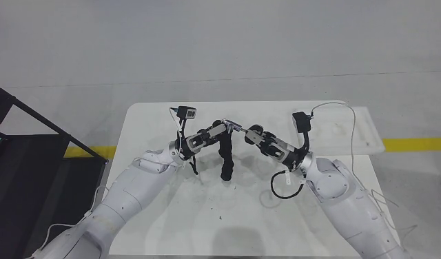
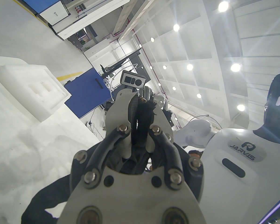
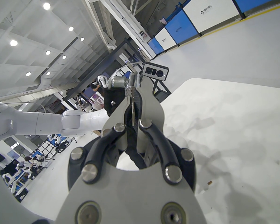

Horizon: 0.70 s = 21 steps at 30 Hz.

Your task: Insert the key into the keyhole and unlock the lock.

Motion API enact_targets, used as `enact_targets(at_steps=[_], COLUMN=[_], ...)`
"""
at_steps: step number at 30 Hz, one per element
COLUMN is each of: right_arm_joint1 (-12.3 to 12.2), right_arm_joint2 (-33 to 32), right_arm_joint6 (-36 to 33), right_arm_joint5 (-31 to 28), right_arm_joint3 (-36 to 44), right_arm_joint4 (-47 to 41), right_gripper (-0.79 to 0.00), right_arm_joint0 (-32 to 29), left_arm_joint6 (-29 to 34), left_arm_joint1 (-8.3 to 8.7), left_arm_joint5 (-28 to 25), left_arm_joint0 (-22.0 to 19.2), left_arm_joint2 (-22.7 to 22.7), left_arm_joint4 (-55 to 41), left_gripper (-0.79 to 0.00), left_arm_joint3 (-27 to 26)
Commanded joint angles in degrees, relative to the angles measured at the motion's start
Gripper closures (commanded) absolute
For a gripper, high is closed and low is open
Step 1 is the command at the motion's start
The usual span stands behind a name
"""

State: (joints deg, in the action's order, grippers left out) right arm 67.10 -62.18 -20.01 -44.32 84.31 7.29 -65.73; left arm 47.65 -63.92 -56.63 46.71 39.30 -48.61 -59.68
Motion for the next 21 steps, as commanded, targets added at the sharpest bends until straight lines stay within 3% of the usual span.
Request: enact_targets(at_steps=[1,21], right_arm_joint1=[0.04,0.68], right_arm_joint2=[0.02,0.76], right_arm_joint6=[-0.01,-1.34], right_arm_joint5=[0.18,1.37], right_arm_joint3=[0.06,-0.87], right_arm_joint4=[0.02,-0.85], right_gripper=[0.0,0.0], right_arm_joint0=[0.0,1.82], left_arm_joint6=[0.0,0.0], left_arm_joint1=[0.0,0.0], left_arm_joint5=[0.0,0.0], left_arm_joint0=[0.0,0.0], left_arm_joint2=[0.0,0.0], left_arm_joint4=[0.0,0.0], left_gripper=[0.0,0.0], left_arm_joint3=[0.0,0.0])
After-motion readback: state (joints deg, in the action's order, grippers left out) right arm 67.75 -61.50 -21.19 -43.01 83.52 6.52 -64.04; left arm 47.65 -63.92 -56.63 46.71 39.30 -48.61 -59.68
